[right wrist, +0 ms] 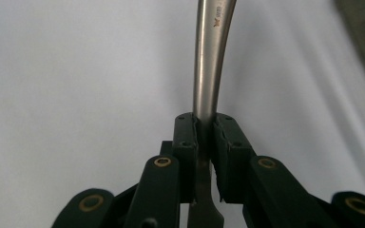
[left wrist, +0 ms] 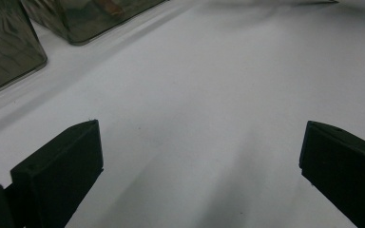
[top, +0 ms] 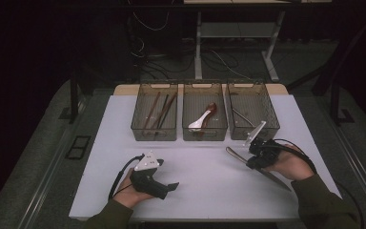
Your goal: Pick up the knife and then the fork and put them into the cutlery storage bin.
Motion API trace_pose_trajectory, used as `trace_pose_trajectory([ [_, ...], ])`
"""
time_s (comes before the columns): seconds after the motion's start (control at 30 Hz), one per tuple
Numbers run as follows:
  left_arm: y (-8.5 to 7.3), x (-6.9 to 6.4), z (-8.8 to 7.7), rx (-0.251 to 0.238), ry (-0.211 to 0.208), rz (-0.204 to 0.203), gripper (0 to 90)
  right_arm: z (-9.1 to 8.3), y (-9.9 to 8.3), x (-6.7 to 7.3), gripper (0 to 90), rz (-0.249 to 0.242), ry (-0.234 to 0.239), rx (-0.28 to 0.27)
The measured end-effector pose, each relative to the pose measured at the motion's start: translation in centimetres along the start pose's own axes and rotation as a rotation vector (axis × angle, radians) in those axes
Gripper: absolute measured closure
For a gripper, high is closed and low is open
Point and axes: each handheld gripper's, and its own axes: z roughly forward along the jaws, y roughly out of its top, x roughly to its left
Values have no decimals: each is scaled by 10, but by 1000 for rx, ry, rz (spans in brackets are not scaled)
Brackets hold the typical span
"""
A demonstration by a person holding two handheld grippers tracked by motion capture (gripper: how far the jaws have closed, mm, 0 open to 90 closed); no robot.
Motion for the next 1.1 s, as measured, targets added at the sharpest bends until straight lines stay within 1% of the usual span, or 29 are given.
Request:
trace_pose_trajectory([
  [0.03,0,0,0,1,0,1,0,-2,-1,-2,801,12,-6,-20],
  [0.07,0,0,0,-1,-1,0,0,-5,-3,-3,801,31,4,-45],
  [0.1,0,0,0,-1,-2,1,0,-6,-4,-6,802,35,-4,-63],
  [0.2,0,0,-1,-6,-4,0,0,-13,-9,-11,802,63,-1,-127],
  [0.23,0,0,-1,-7,-6,2,0,-15,-11,-13,801,79,9,-151],
  [0.3,1,0,-1,-14,-8,-1,0,-18,-15,-17,802,106,10,-195],
  [0.37,0,1,-2,-19,-10,-2,0,-21,-18,-21,802,123,16,-235],
  [0.43,0,2,-3,-25,-13,0,0,-24,-22,-25,802,150,19,-268],
  [0.5,0,2,-4,-32,-13,-2,0,-27,-25,-29,801,166,26,-303],
  [0.57,0,2,-4,-31,-12,4,0,-29,-28,-32,802,178,26,-338],
  [0.7,-1,2,-4,-32,-13,10,0,-37,-31,-35,802,193,-2,-409],
  [0.77,-1,4,-5,-35,-11,8,0,-41,-33,-37,802,207,-8,-450],
  [0.83,-2,5,-6,-40,-7,1,0,-44,-35,-39,802,224,-11,-482],
  [0.87,-2,6,-7,-41,-6,5,0,-46,-37,-41,802,231,-13,-495],
  [1.0,-3,10,-11,-51,3,-5,0,-49,-40,-46,803,251,-21,-536],
  [1.1,-3,11,-13,-52,7,2,0,-52,-42,-49,803,266,-18,-565],
])
